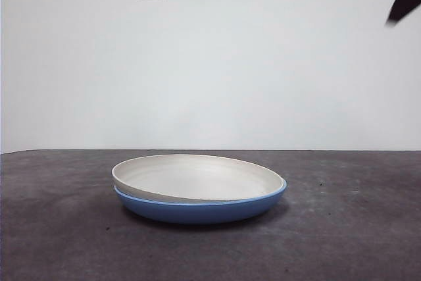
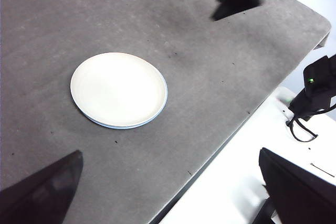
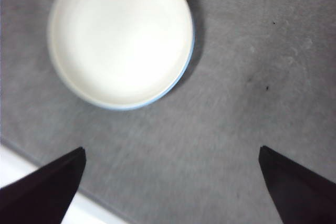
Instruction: Pick up the white plate, put it on the blue plate, put it on desk
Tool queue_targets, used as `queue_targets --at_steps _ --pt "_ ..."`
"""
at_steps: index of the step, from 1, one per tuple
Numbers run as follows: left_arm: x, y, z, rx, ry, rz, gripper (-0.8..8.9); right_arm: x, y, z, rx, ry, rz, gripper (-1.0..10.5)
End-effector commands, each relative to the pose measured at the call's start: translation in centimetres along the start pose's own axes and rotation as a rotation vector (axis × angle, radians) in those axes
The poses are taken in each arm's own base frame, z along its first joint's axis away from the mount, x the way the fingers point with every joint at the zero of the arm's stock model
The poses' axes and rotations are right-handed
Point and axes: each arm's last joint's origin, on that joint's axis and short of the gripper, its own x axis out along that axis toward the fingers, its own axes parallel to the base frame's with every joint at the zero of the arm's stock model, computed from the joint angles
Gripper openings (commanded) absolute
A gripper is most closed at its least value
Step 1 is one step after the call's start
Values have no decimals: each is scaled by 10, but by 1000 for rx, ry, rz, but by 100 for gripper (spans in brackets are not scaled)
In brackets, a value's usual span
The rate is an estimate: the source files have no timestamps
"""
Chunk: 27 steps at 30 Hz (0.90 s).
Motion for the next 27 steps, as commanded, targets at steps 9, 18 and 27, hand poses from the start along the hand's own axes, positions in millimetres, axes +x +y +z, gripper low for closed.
queue_targets --at_steps 9,18,27 --pt "-1 0 3 -22 -13 -2 561 -89 10 -79 -69 -169 37 616" --pt "-1 0 3 -37 -13 -2 560 -129 4 -134 -81 -345 60 616" --pt "-1 0 3 -36 -12 -2 281 -131 3 -141 -56 -345 65 425"
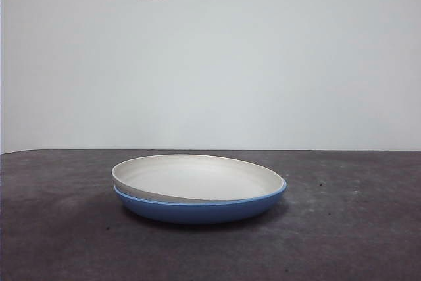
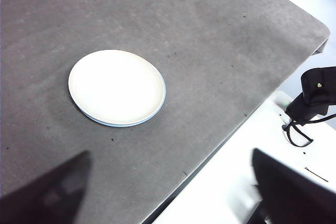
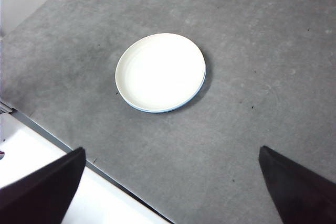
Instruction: Pick up the white plate, put it on the blue plate, put it on desk
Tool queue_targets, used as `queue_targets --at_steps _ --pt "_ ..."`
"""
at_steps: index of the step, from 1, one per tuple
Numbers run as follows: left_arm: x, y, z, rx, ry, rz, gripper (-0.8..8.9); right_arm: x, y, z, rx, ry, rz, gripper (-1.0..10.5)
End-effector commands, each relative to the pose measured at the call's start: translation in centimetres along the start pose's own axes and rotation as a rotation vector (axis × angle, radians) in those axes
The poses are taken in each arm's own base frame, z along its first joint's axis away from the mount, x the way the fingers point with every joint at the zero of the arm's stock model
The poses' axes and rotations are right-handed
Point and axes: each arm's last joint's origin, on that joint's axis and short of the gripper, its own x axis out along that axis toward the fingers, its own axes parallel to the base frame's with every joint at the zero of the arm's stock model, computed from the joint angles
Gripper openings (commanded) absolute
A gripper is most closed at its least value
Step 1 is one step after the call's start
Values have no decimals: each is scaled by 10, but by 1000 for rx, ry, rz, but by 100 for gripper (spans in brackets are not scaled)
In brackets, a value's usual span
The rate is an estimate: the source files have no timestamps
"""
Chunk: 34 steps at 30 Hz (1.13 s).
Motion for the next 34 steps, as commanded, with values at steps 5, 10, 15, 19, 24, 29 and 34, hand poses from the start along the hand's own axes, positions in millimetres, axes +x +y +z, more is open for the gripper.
queue_targets --at_steps 5,10,15,19,24,29,34 --pt "-1 0 3 4 -15 -2 21 -2 0 -4 25 61 -9 37" --pt "-1 -1 3 5 -16 -2 21 -2 0 -4 23 60 -9 37" --pt "-1 -1 3 5 -16 -2 21 -2 0 -4 24 60 -9 37" --pt "-1 -1 3 6 -20 -2 21 -2 0 -4 23 60 -9 37" --pt "10 5 0 -42 -2 56 21 -2 0 -4 24 60 -8 37" --pt "37 25 -16 -67 -61 217 21 -2 0 -4 23 59 -8 37" --pt "70 54 -45 -51 -377 420 20 -2 0 -4 24 59 -8 37"
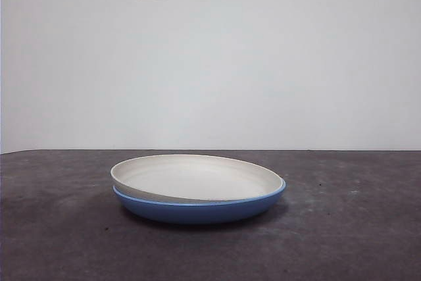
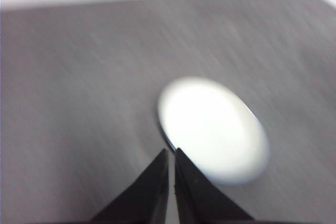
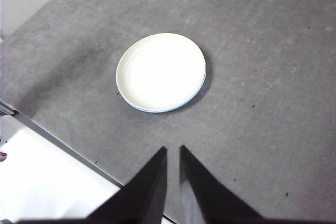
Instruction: Pick up the white plate, put it on the blue plate, put it on desk
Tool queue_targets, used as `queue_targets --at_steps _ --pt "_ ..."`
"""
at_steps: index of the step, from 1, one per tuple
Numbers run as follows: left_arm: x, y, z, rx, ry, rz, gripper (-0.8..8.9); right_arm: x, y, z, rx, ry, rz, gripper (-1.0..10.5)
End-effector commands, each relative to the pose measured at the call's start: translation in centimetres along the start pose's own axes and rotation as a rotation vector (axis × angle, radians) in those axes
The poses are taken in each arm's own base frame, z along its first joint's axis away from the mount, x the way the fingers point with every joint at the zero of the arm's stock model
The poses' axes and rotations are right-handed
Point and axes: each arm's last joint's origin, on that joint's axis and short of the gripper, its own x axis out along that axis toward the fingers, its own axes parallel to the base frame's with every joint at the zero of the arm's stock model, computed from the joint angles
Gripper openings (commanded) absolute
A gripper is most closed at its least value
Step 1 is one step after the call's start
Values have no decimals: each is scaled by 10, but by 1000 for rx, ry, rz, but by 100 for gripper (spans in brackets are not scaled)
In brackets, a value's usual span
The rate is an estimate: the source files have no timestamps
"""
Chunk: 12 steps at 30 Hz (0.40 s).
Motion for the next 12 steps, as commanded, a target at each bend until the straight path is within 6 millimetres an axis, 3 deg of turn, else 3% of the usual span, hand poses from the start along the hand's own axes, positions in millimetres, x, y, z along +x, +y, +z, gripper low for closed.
queue_targets --at_steps 1,5,12 --pt "22 11 -20 11 -230 66 20 -2 0 -4 14 59 -7 37" --pt "48 26 -63 -49 -356 209 21 -2 0 -4 14 59 -8 37" --pt "83 42 -137 -146 -342 388 21 -2 0 -4 14 59 -8 37"
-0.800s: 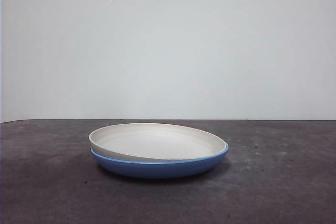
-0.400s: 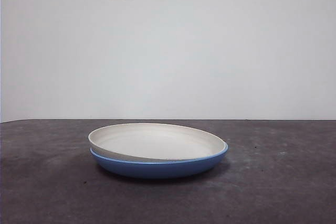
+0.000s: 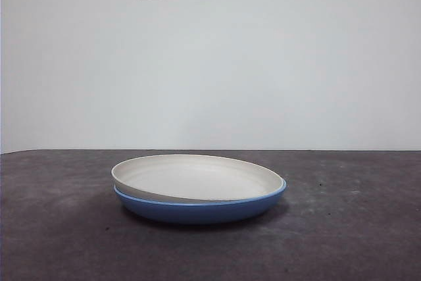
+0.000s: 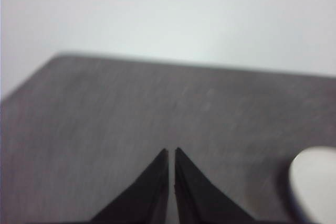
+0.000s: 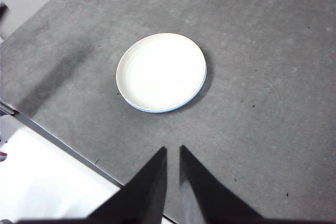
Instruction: Pick up the white plate, put it on the blue plate, put it on desk
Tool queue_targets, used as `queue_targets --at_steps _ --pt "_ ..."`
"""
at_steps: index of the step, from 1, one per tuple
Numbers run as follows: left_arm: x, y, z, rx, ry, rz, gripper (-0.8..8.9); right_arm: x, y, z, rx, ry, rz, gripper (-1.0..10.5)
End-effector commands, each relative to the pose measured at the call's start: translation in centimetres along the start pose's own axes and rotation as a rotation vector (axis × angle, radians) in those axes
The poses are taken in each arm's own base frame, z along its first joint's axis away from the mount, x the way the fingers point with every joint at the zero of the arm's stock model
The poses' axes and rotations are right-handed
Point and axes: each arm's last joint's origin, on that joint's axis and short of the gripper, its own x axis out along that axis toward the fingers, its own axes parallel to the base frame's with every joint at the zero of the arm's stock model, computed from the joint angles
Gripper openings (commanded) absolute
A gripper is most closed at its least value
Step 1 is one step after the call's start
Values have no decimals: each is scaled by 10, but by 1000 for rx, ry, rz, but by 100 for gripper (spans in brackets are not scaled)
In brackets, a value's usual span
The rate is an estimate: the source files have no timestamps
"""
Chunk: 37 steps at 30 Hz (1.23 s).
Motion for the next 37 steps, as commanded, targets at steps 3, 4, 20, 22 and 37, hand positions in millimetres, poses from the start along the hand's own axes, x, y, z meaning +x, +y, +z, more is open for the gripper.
queue_targets --at_steps 3,4,20,22,37 --pt "5 5 -35 -34 -10 19 21 -3 0 -4 14 58 -7 37" --pt "7 5 -39 -34 0 21 21 -3 0 -4 13 58 -8 37" --pt "14 8 -64 -26 66 29 21 -3 0 -4 13 55 -7 37" --pt "14 8 -64 -26 66 29 21 -3 0 -4 13 55 -7 37" --pt "14 8 -64 -26 66 29 21 -3 0 -4 13 55 -7 37"
